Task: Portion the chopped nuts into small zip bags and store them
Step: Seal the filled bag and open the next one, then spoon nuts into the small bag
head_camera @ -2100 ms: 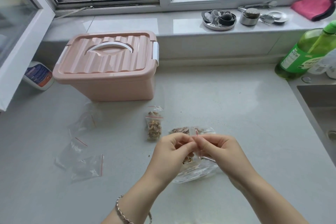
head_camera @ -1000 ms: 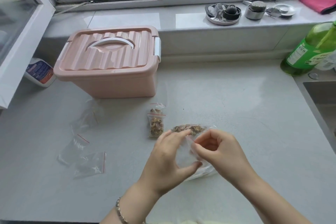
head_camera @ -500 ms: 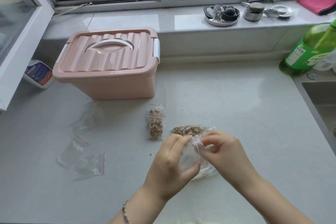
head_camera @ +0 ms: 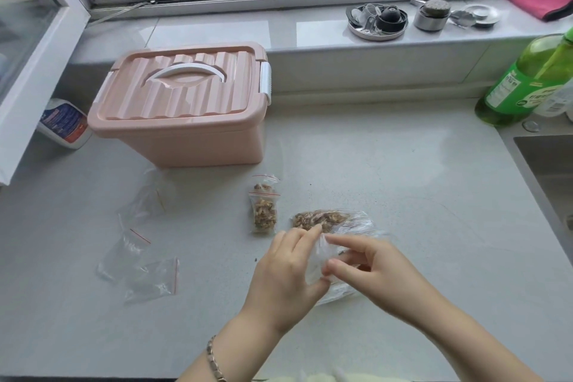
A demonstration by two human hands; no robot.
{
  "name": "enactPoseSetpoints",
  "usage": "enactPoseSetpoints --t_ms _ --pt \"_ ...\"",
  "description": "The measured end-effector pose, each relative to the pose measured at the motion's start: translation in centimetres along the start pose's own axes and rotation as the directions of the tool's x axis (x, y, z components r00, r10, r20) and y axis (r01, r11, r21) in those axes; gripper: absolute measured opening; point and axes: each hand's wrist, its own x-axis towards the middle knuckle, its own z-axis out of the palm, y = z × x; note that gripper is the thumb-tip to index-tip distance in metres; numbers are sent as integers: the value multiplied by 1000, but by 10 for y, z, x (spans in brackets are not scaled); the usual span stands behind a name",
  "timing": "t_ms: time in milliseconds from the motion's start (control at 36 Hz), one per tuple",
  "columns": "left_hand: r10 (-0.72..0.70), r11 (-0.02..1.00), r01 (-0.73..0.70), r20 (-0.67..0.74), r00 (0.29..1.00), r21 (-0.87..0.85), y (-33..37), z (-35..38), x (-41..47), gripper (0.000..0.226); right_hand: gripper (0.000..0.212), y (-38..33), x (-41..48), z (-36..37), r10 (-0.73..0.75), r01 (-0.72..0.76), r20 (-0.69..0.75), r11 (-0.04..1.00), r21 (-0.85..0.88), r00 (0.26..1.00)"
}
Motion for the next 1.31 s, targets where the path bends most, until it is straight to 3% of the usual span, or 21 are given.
enactPoseSetpoints --t_ms 111,250,361,444,528,639,694,778,833,917,1000,1056,1139,1194,1306 --pt "8 999 -8 19 1000 33 4 2 0 61 34 2 0 2 28 -29 15 999 38 999" --pt "33 997 -27 -77 997 73 7 11 1 54 38 4 -1 9 70 -70 -7 994 79 997" --pt "57 994 -45 -132 990 97 5 16 1 42 23 4 -5 15 42 -43 16 996 77 999" --pt "6 997 3 -114 993 76 4 19 -1 43 16 5 -6 16 31 -32 11 996 82 999" --pt "-55 996 60 -73 996 66 3 22 -2 48 24 7 -7 17 30 -26 -33 995 98 999" --pt "-108 993 109 -34 994 37 7 24 -3 37 26 10 -9 12 4 1 -40 993 121 999" --pt "-134 991 134 -20 991 -8 6 26 -2 33 30 16 -8 0 -22 37 -127 992 121 992" --pt "-176 981 178 26 984 -77 -2 30 -3 35 28 45 -2 -27 -10 15 -375 1000 9 927" --pt "-206 971 215 97 974 -100 -4 30 -5 39 21 79 4 -41 85 -157 -466 981 -117 881" --pt "-185 973 215 280 942 -81 -4 34 -10 32 39 129 12 -48 287 -427 -435 864 -268 853" --pt "-197 974 228 469 861 -9 -5 40 -11 31 50 153 17 -42 368 -496 -355 770 -402 860" --pt "-227 968 246 544 808 39 -6 43 -9 32 39 161 19 -38 354 -486 -346 738 -468 869" --pt "-317 938 341 536 782 57 -10 43 -1 32 17 163 20 -34 326 -469 -342 694 -547 881" --pt "-367 913 407 518 773 39 -13 41 7 30 4 162 21 -35 311 -443 -321 712 -545 894" --pt "-374 907 421 497 783 19 -17 37 25 30 8 150 20 -43 276 -357 -293 892 -277 915"
